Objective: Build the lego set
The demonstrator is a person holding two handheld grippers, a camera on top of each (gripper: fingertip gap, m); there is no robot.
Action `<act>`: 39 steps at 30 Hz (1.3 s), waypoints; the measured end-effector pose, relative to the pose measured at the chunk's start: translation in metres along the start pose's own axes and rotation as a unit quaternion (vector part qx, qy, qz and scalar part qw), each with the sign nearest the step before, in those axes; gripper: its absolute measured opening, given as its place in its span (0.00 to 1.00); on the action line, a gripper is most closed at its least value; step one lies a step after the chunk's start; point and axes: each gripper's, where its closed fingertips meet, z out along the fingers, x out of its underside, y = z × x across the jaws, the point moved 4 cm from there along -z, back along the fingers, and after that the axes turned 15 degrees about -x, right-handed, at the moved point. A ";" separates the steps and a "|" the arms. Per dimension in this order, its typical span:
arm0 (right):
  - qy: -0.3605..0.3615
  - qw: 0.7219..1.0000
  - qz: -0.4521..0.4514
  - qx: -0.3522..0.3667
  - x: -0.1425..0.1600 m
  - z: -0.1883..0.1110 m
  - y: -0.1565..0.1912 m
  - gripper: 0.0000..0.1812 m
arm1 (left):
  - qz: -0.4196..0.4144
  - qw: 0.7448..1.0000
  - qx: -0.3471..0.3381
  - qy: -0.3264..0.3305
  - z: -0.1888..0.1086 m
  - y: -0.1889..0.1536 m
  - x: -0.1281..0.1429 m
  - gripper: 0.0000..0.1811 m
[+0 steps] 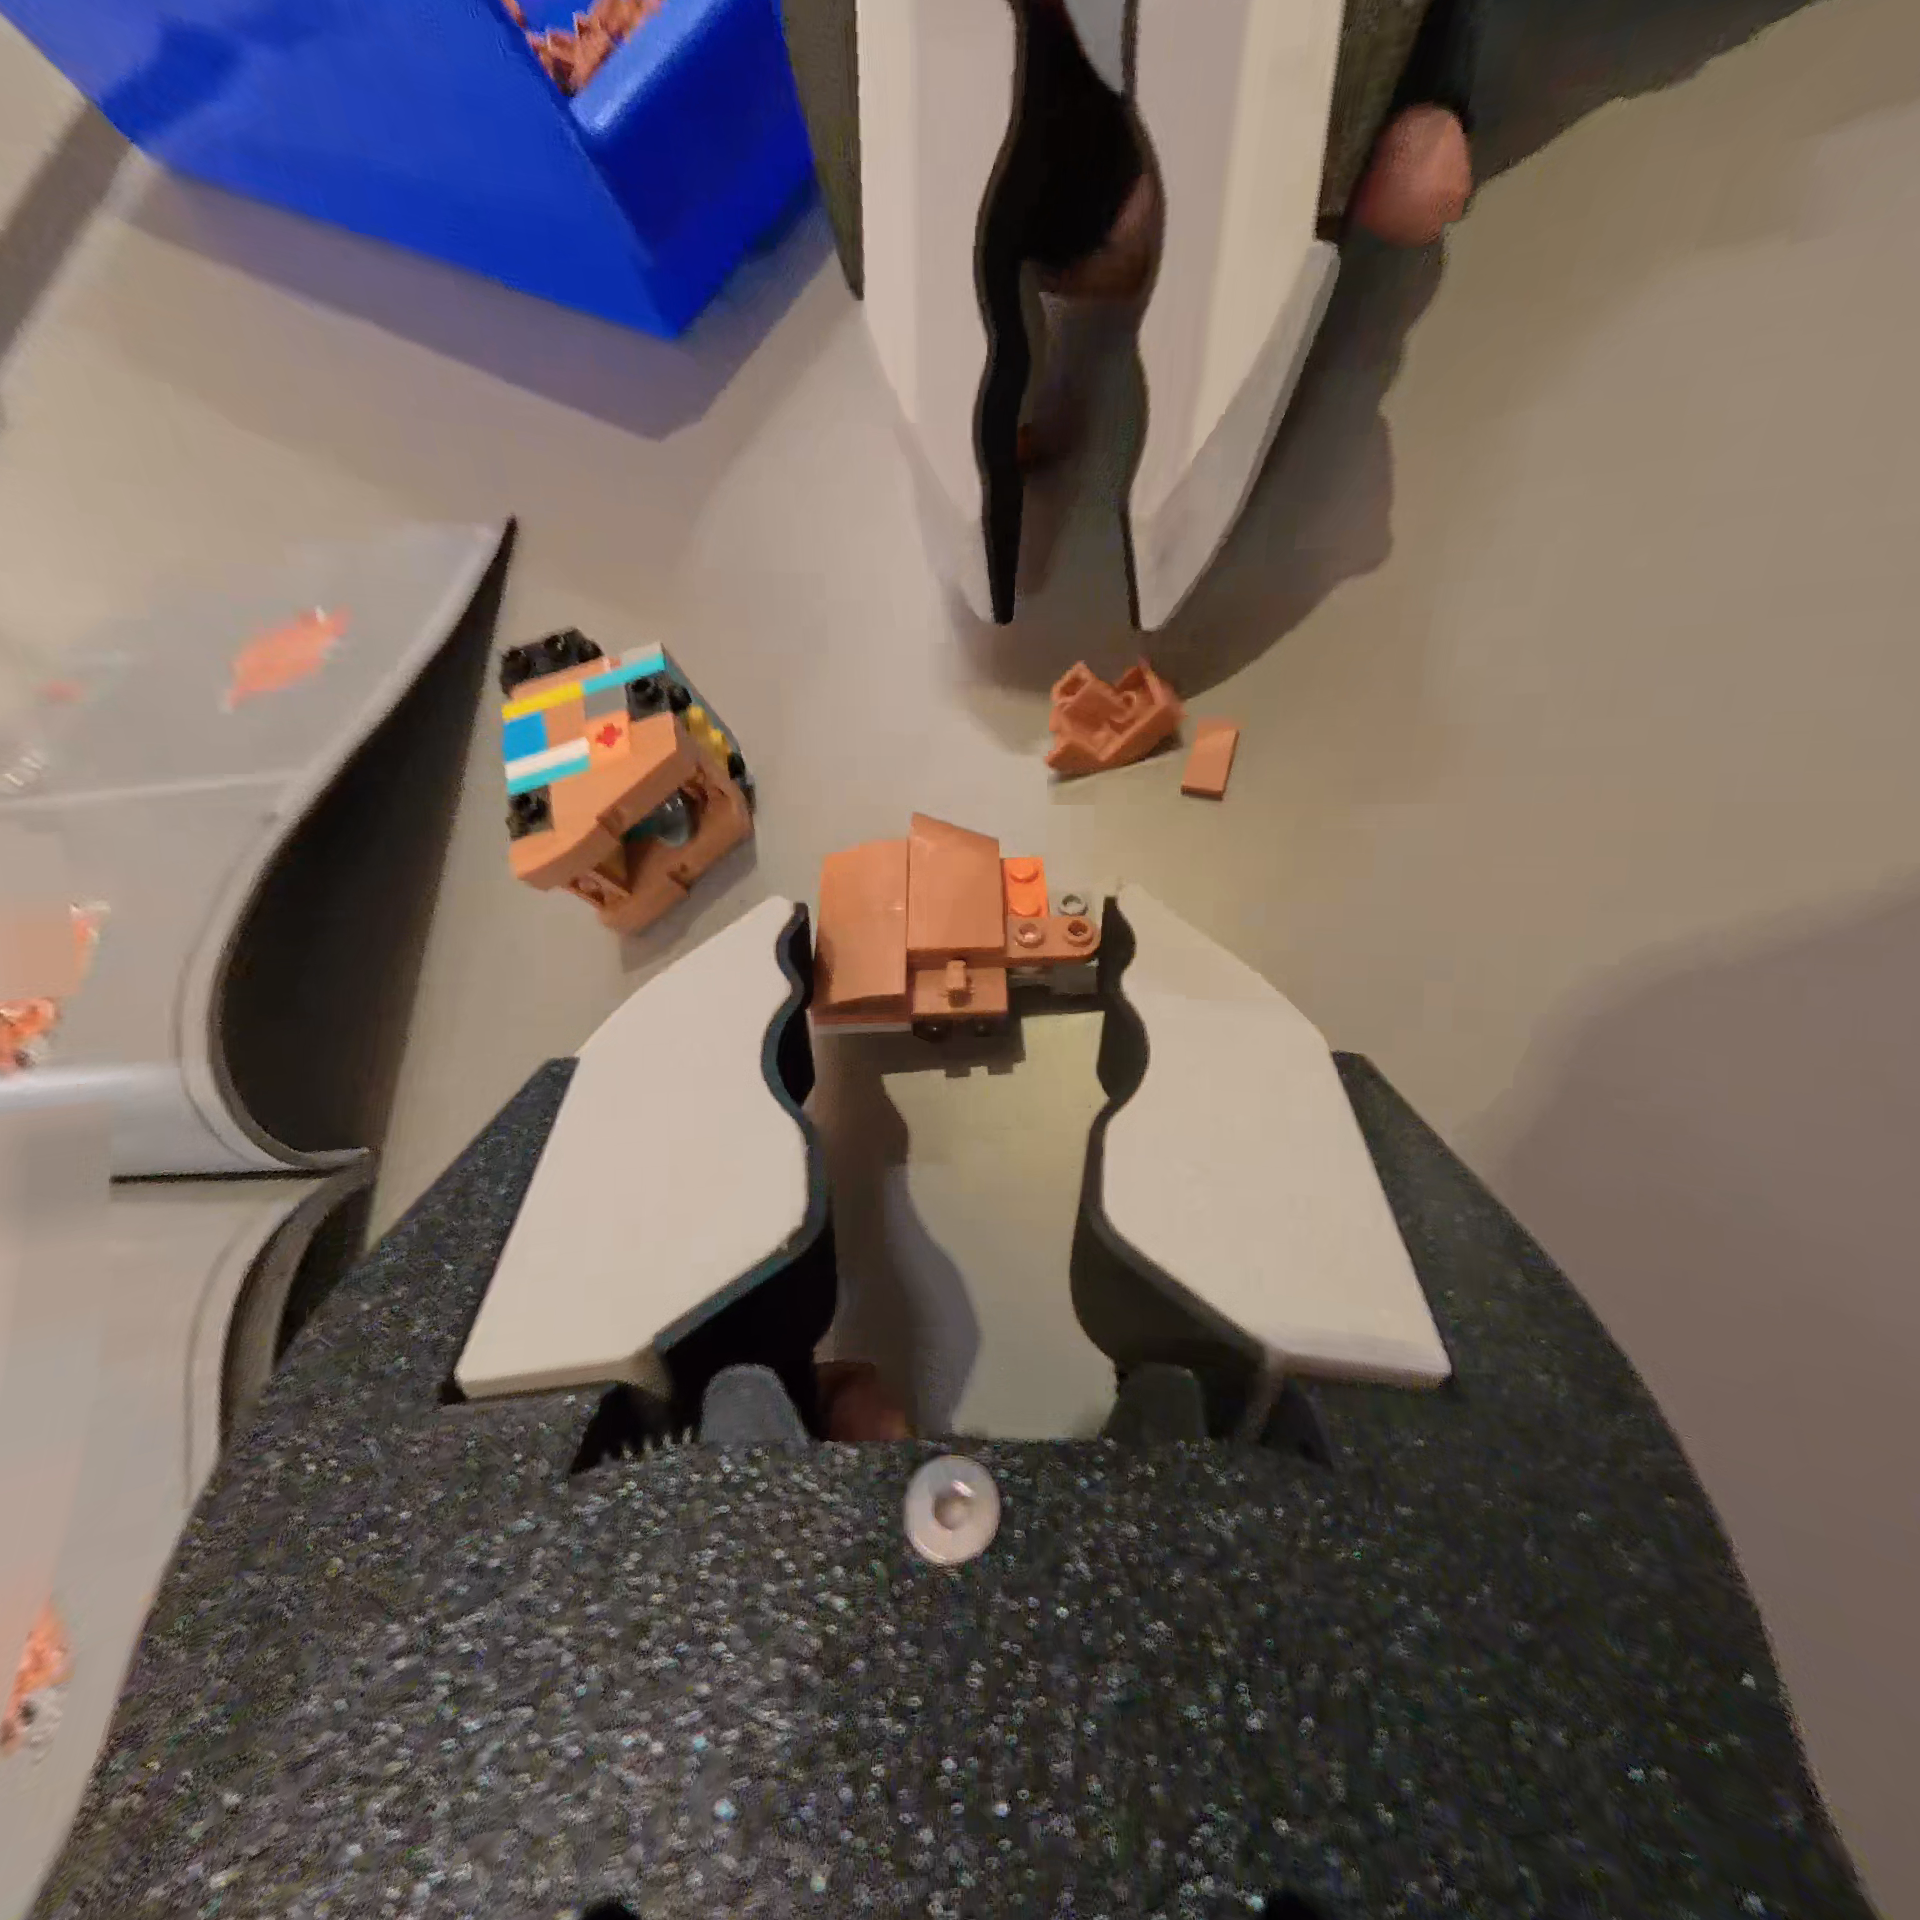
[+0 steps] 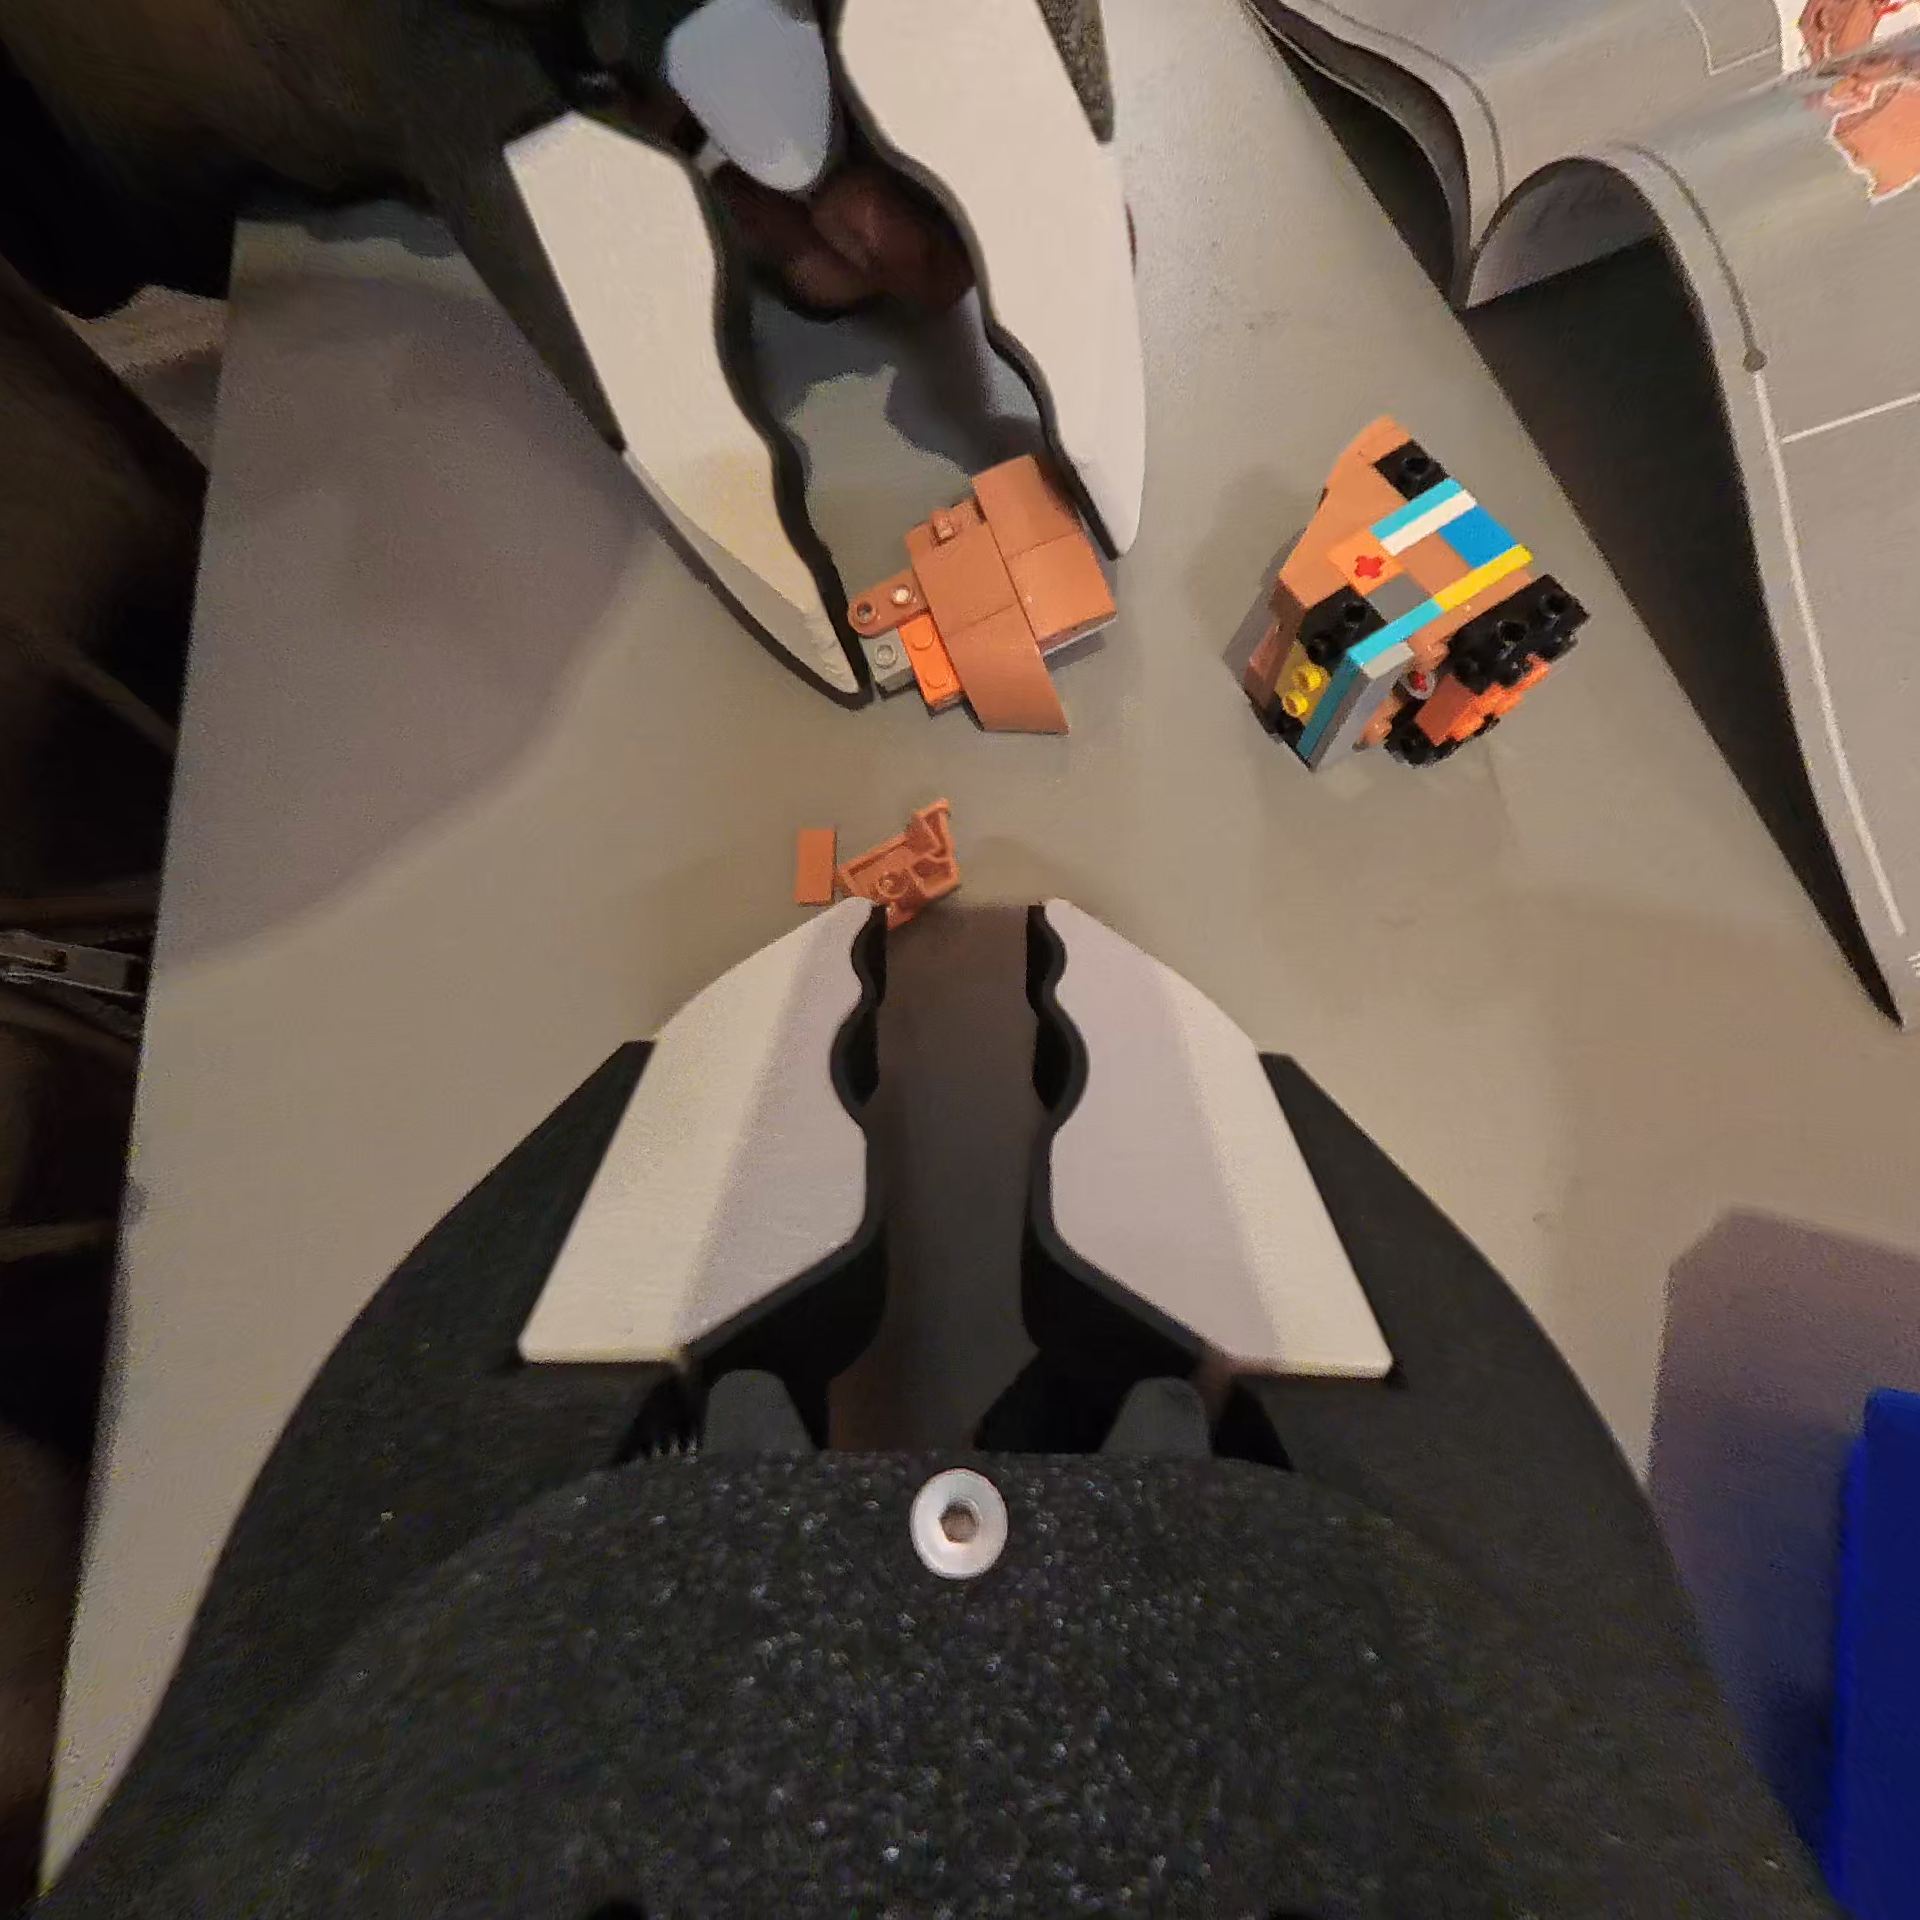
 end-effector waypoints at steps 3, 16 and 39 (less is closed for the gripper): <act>0.017 0.999 -0.030 0.013 0.001 0.004 0.001 0.14 | -0.015 1.000 0.014 0.016 -0.001 0.000 0.003 0.29; 0.003 1.000 -0.023 0.001 0.004 -0.004 -0.001 0.14 | 0.044 0.997 -0.006 -0.056 -0.013 -0.003 -0.021 0.32; 0.010 0.999 -0.028 0.015 0.013 -0.013 0.006 0.14 | -0.009 0.993 0.019 0.113 0.024 -0.040 -0.036 0.01</act>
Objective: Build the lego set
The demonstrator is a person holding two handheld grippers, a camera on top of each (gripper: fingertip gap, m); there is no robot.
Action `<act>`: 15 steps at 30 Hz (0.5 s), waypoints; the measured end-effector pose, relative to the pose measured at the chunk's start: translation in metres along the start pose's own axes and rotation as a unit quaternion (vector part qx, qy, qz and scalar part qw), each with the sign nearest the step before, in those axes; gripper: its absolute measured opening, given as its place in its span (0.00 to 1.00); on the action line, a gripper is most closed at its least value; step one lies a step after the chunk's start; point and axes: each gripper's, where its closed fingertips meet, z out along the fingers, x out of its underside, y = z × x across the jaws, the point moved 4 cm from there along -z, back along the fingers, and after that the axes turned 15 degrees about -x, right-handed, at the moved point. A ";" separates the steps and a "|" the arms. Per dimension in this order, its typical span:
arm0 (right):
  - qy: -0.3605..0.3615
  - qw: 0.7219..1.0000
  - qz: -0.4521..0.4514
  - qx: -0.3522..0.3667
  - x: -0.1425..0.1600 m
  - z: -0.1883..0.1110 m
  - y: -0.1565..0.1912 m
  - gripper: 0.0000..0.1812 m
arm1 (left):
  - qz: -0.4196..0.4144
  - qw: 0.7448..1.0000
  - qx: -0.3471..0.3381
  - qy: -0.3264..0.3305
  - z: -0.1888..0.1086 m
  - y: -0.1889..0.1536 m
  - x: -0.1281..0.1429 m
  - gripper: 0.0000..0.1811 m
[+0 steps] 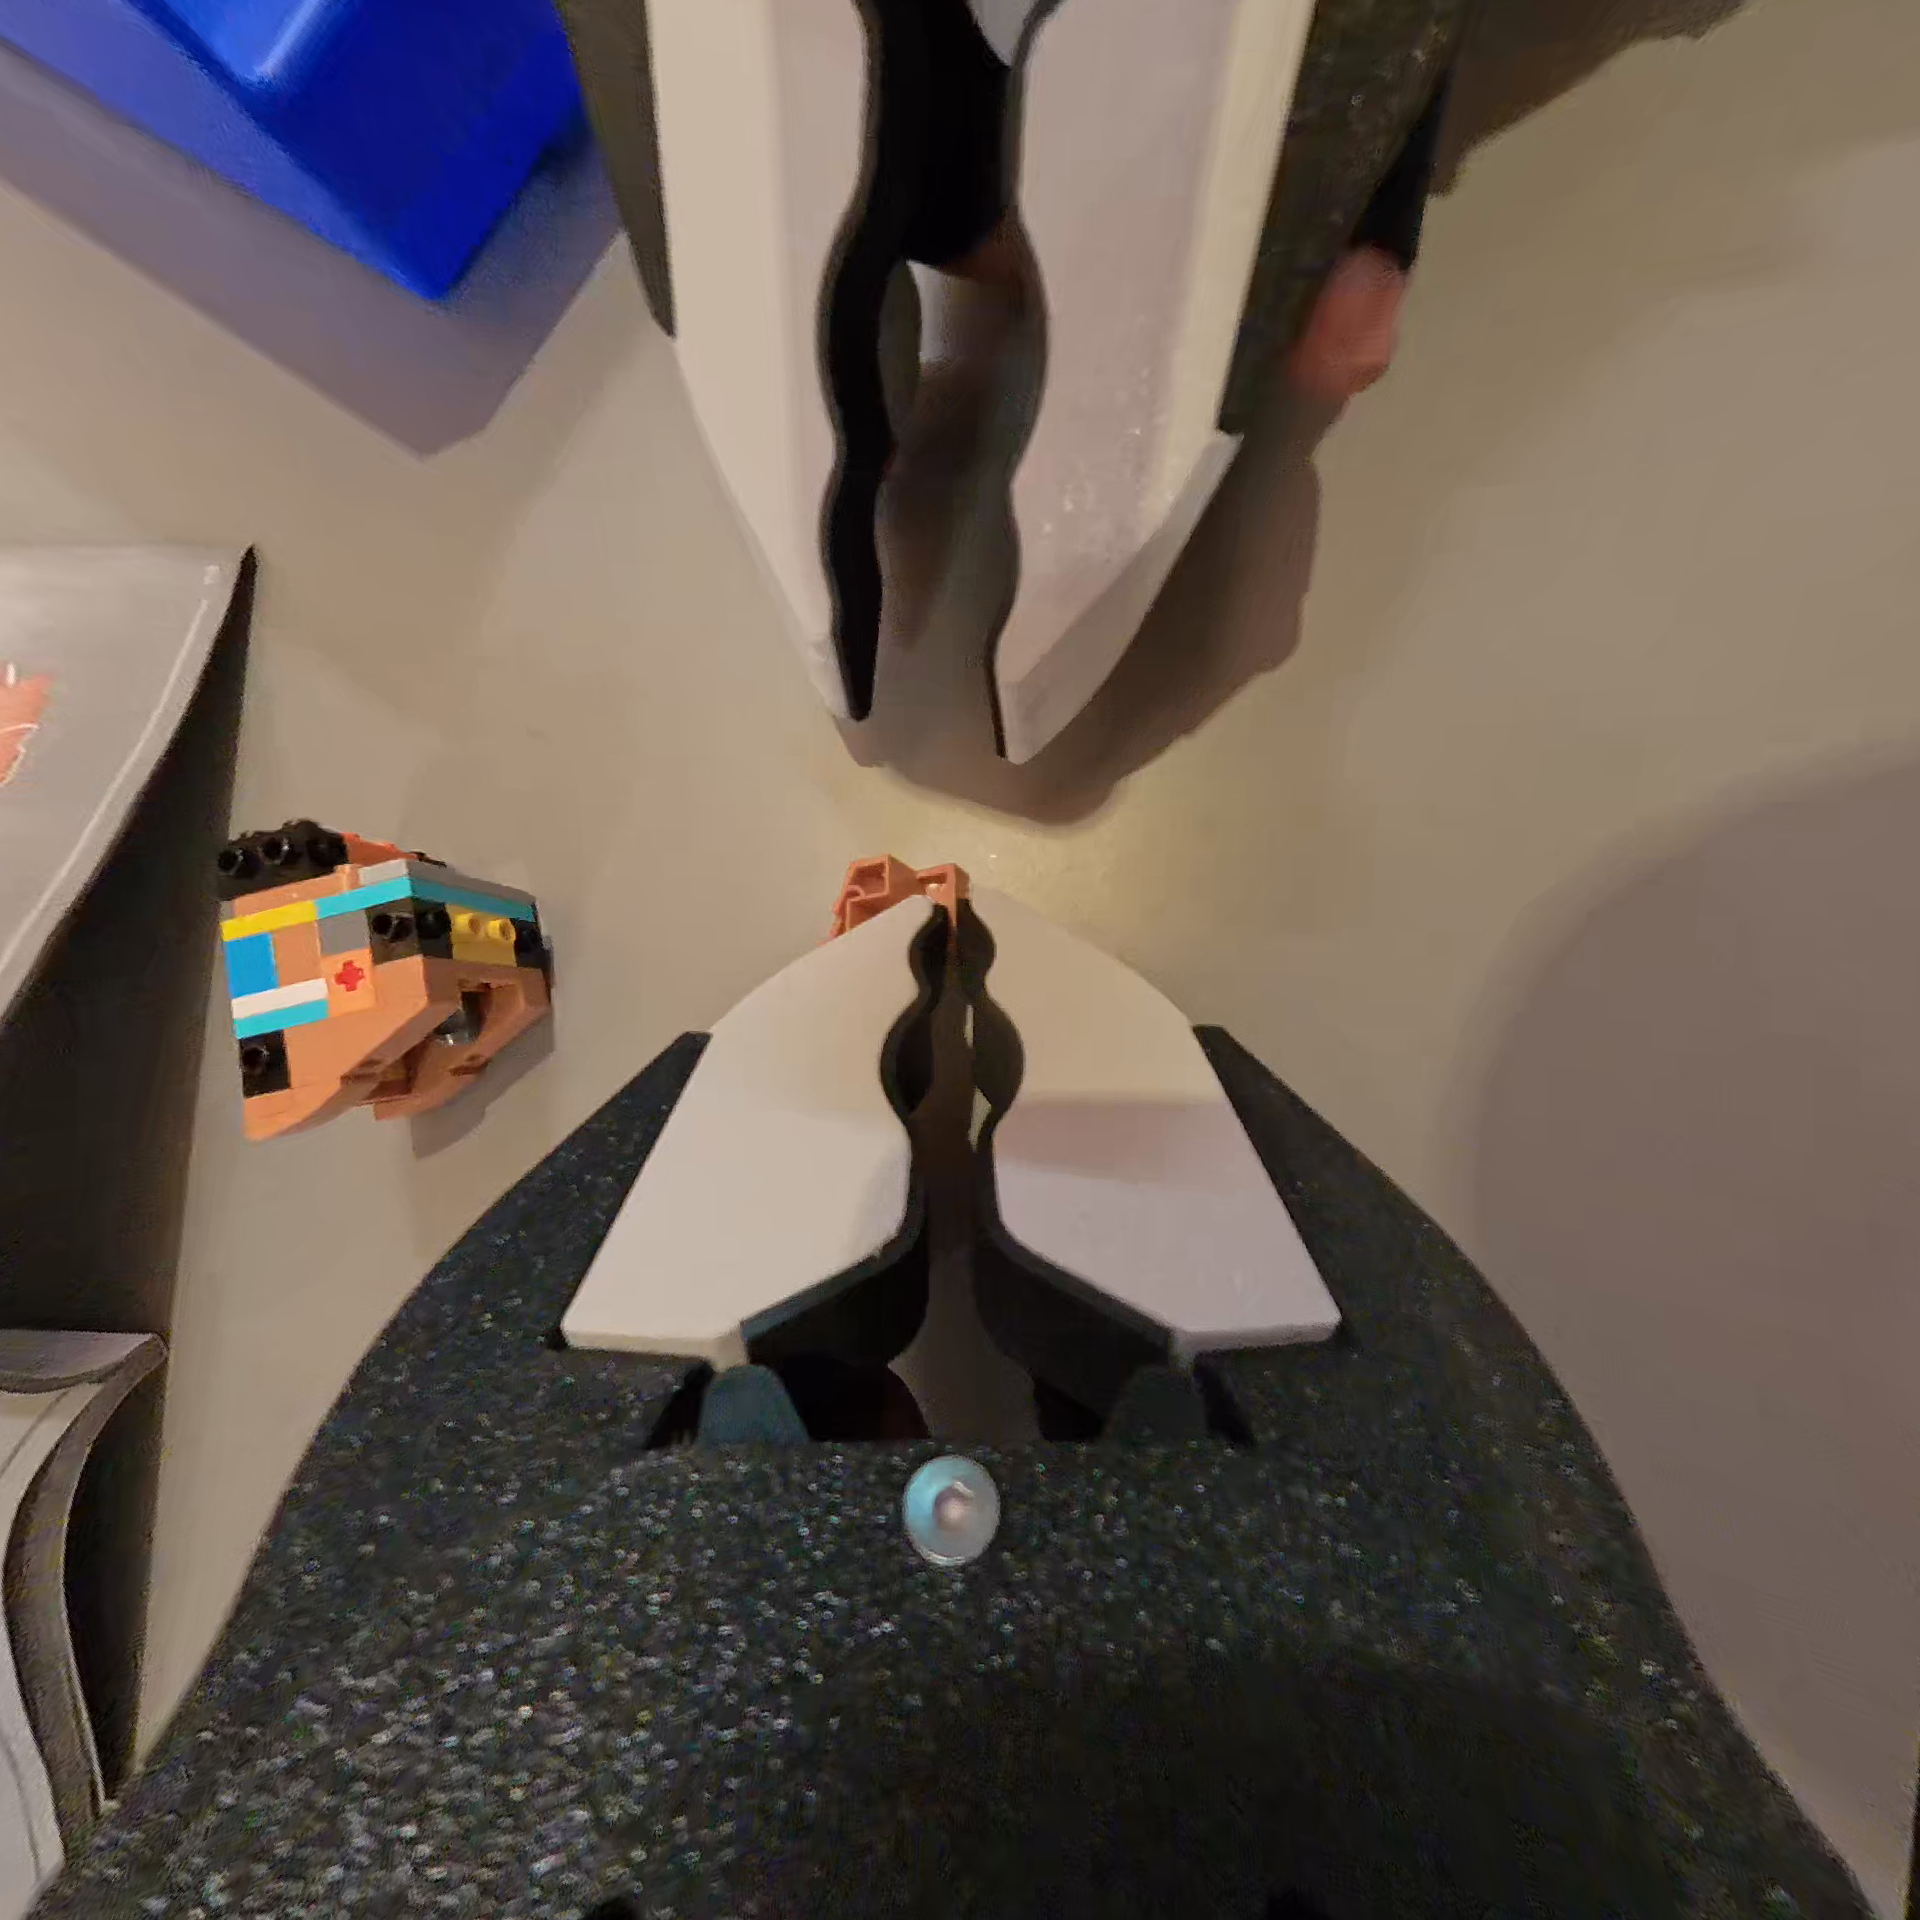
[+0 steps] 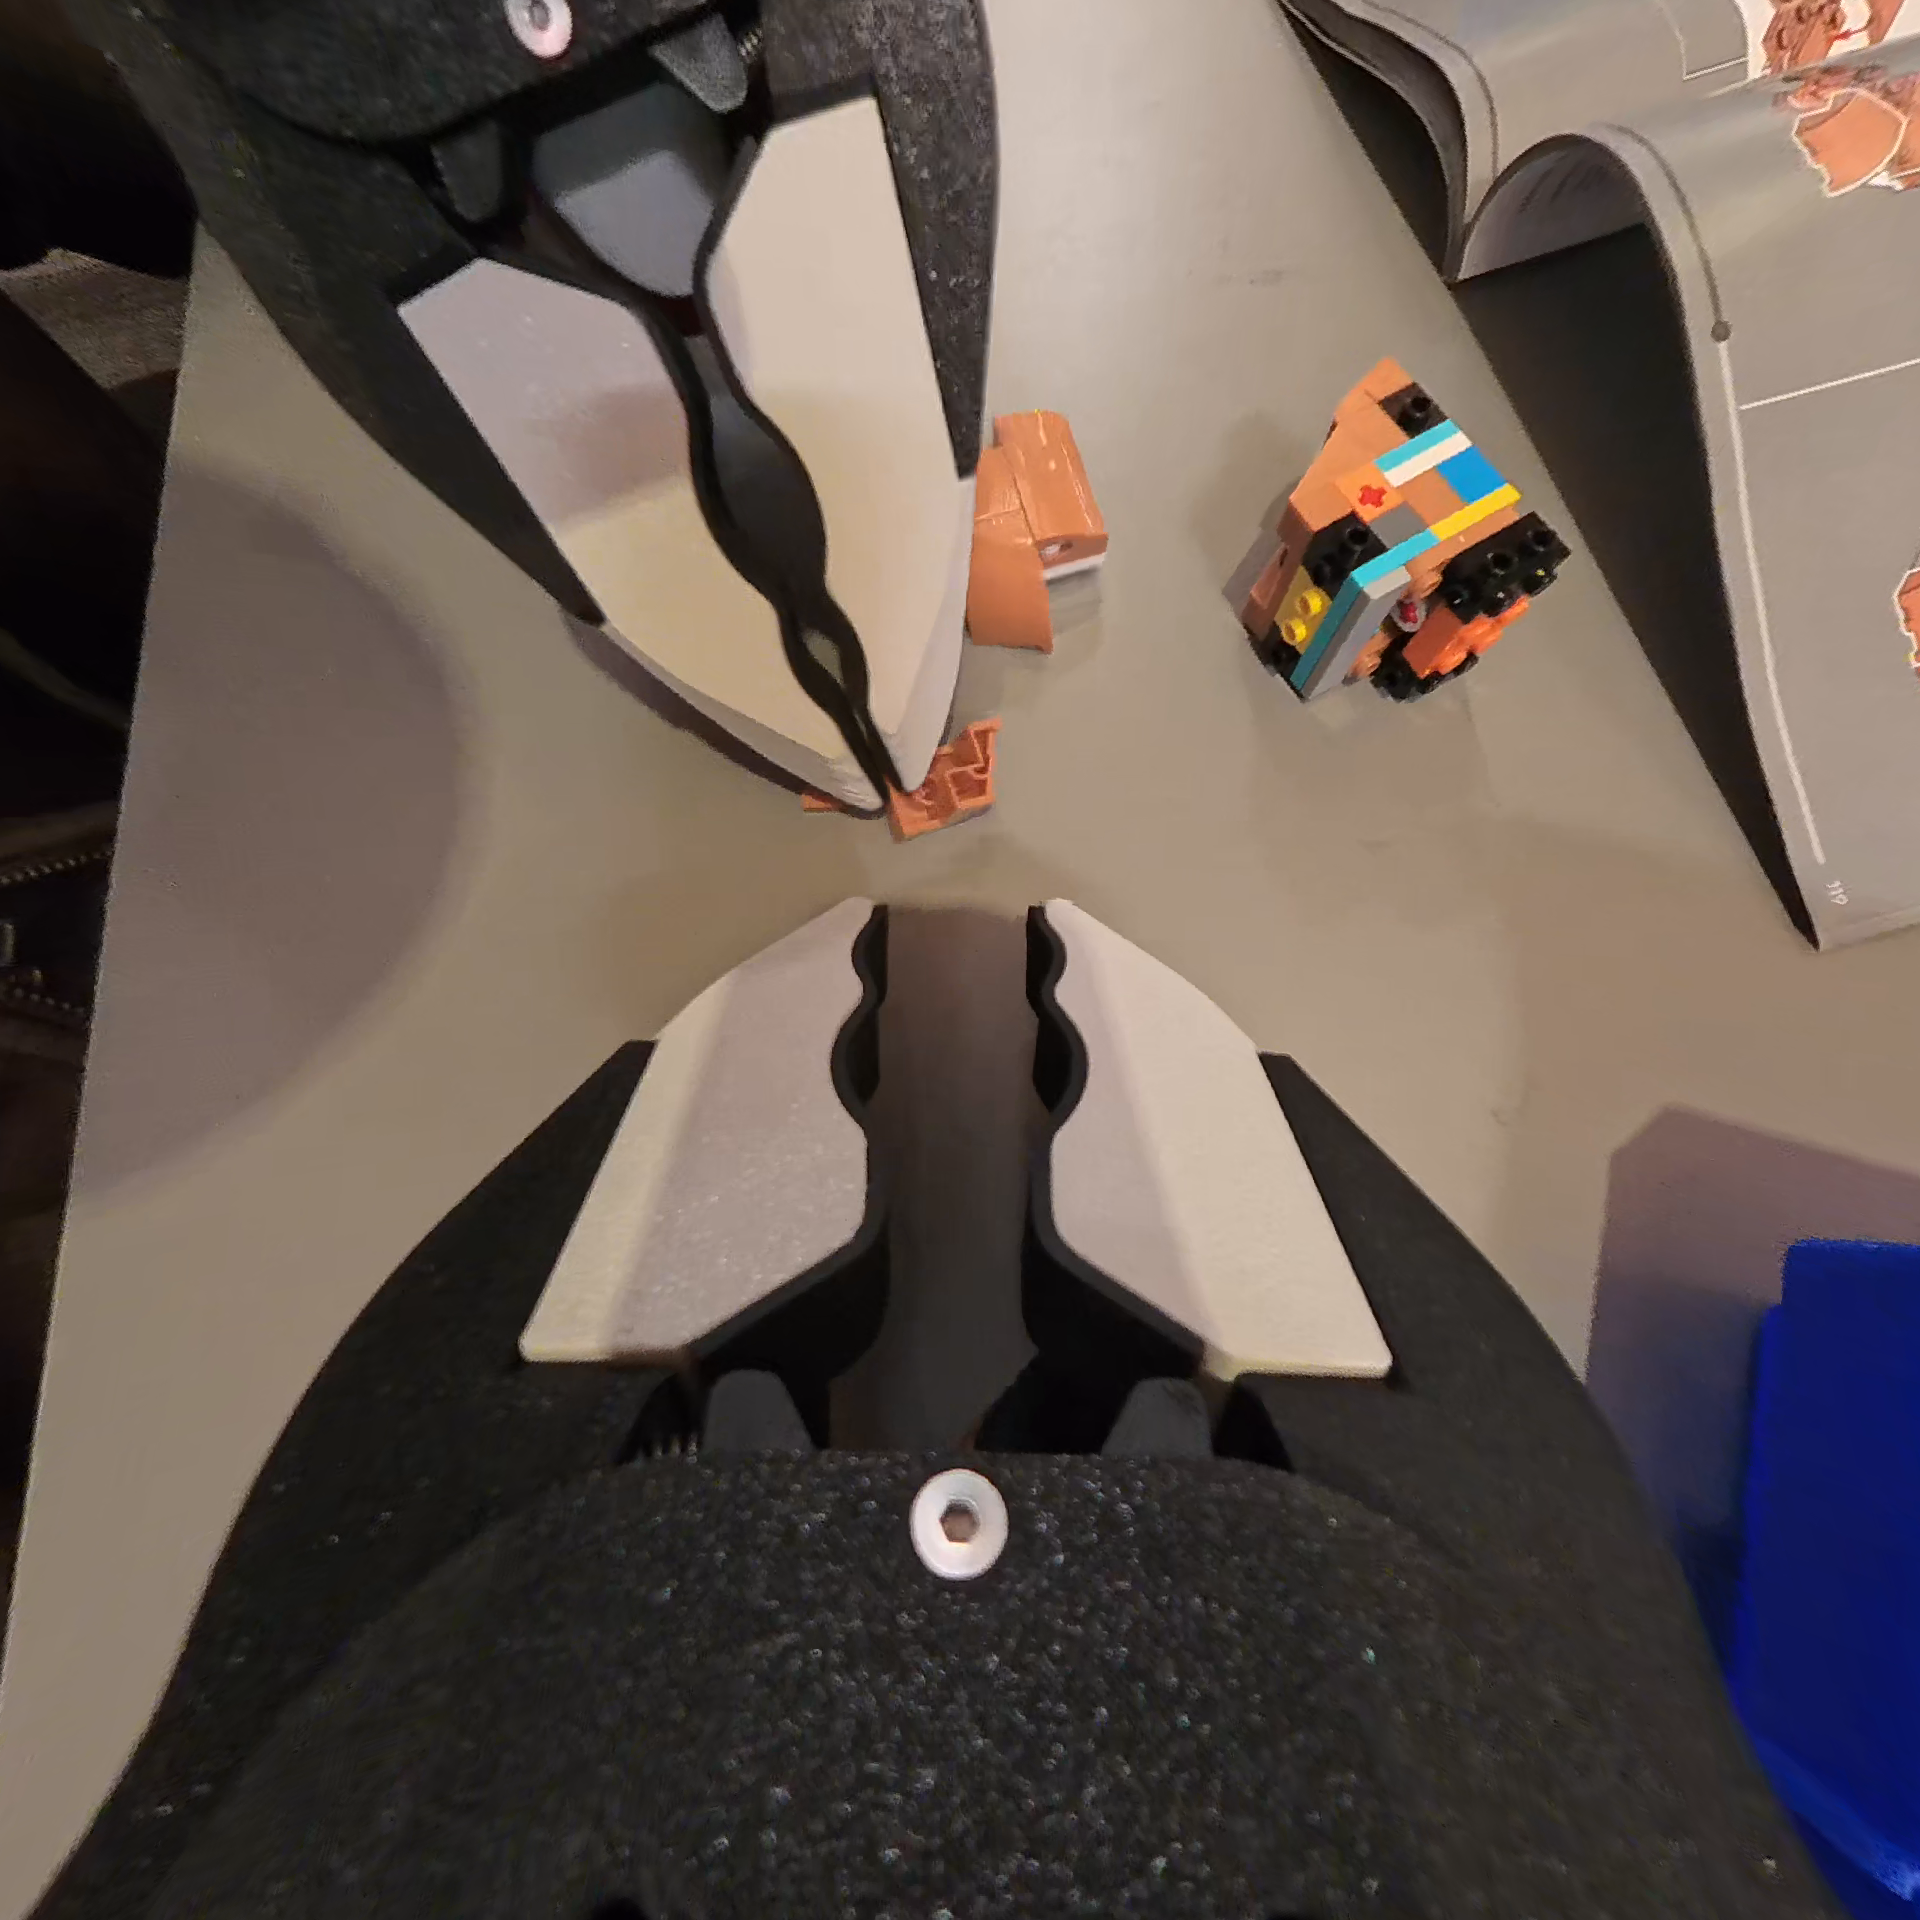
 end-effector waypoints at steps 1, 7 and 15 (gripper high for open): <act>0.000 1.000 -0.001 0.001 0.000 0.001 0.000 0.14 | -0.009 1.000 0.001 -0.002 0.000 0.001 0.000 0.01; -0.025 0.998 -0.036 0.036 -0.009 0.000 -0.002 0.15 | -0.087 0.994 0.017 -0.066 -0.017 0.015 -0.012 0.01; -0.139 0.934 -0.246 0.218 -0.046 -0.018 0.002 0.20 | -0.356 0.882 0.173 -0.254 -0.055 0.045 -0.038 0.01</act>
